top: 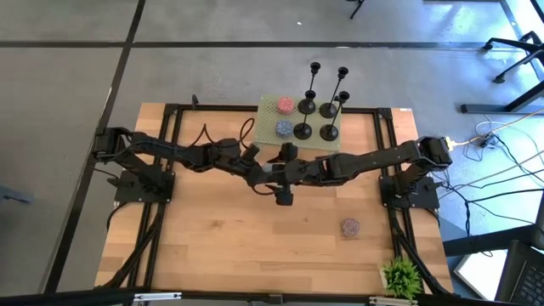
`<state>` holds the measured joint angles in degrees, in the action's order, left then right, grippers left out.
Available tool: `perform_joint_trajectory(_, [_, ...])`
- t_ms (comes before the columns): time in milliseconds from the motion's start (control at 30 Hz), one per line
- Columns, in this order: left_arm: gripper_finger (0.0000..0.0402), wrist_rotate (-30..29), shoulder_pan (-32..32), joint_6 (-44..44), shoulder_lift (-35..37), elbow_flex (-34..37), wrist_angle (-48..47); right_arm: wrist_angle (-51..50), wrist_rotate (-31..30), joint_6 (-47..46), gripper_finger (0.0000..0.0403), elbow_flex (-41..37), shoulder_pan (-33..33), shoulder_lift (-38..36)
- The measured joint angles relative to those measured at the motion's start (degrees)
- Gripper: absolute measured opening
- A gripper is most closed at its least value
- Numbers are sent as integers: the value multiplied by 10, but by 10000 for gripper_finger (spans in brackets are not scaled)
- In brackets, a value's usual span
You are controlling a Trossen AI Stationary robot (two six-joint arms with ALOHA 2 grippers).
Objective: Pick & Place candle stick holders
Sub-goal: Put the blue scented candle on the shelf
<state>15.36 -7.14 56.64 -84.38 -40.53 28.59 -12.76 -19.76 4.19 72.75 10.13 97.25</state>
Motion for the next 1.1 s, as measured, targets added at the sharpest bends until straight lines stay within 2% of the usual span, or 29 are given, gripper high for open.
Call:
perform_joint_trajectory(133, [196, 14, 1, -2, 0, 0, 4, 14, 7, 8, 371, 0, 11, 0])
perform_joint_trajectory(333, [196, 2, 0, -4, 0, 0, 6, 16, -49, 8, 372, 0, 7, 1])
perform_joint_trajectory(667, [196, -7, -2, -2, 0, 0, 0, 17, -48, 7, 373, -1, -4, 1])
perform_joint_trajectory(767, [196, -4, -2, -2, 0, 0, -2, 19, -37, -41, 373, -1, -5, 1])
perform_joint_trajectory(900, [196, -1, -1, -10, 0, 1, -2, 25, -36, -51, 373, -1, -4, 1])
perform_joint_trajectory(1100, [196, -4, -2, -13, 0, 1, -16, -24, -87, -83, 373, -2, -2, -2])
